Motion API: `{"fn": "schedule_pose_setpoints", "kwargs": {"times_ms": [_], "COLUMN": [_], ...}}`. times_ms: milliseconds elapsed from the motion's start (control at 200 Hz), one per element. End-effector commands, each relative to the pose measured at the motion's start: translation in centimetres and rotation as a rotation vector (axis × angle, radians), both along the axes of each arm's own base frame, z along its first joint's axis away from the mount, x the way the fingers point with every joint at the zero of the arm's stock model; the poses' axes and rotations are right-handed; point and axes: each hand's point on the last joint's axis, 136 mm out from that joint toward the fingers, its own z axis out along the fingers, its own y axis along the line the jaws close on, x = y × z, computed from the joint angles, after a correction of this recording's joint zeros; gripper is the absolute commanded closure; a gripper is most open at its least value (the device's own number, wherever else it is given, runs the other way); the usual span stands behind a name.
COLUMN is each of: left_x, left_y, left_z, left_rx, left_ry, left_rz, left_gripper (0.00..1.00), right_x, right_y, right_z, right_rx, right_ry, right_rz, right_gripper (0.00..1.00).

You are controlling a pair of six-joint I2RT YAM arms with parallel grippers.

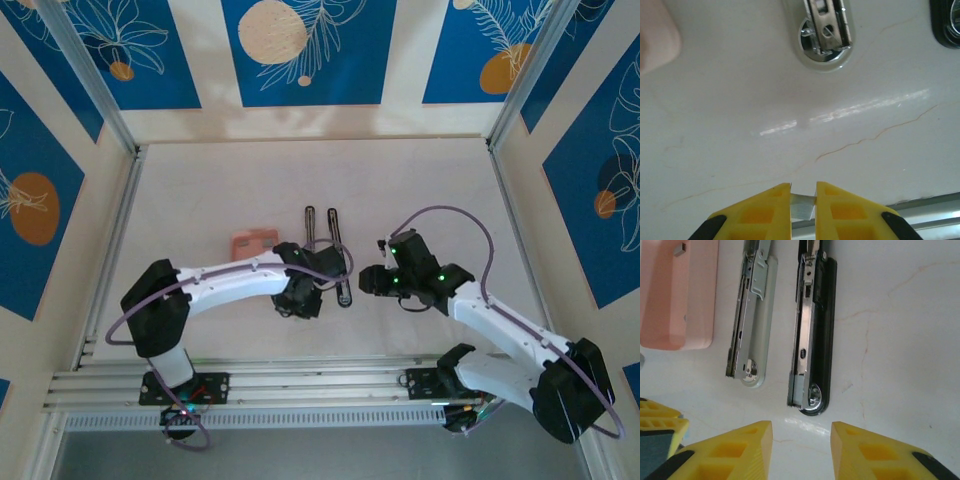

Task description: Load the staples into the stapler

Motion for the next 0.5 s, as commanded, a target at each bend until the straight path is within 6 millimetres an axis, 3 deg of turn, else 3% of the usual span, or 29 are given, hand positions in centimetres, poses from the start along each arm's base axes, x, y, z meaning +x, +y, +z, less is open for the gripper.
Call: {"fn": "schedule_pose_setpoints", "kwargs": {"times_ms": [0,495], "left_x": [-0.8,-0.9], "left_y": [-0.6,-2.0], "left_z": [-1.7,-5.0], "left_rx": [-0.005,0.013], "left_ry": [0.031,0.069], "left_rz": [0.085,0.117], "left_gripper": [0.83,0.81], "right_x": [-1.3,-2.6], "right_y": [-0.4,-1.1], "right_z": [-0.1,0.2], "right_rx": [0.032,0.087], "right_ry": [0.033,0.026], "right_rz": [0.008,0.025], "right_gripper": [0.64,0.64]}}
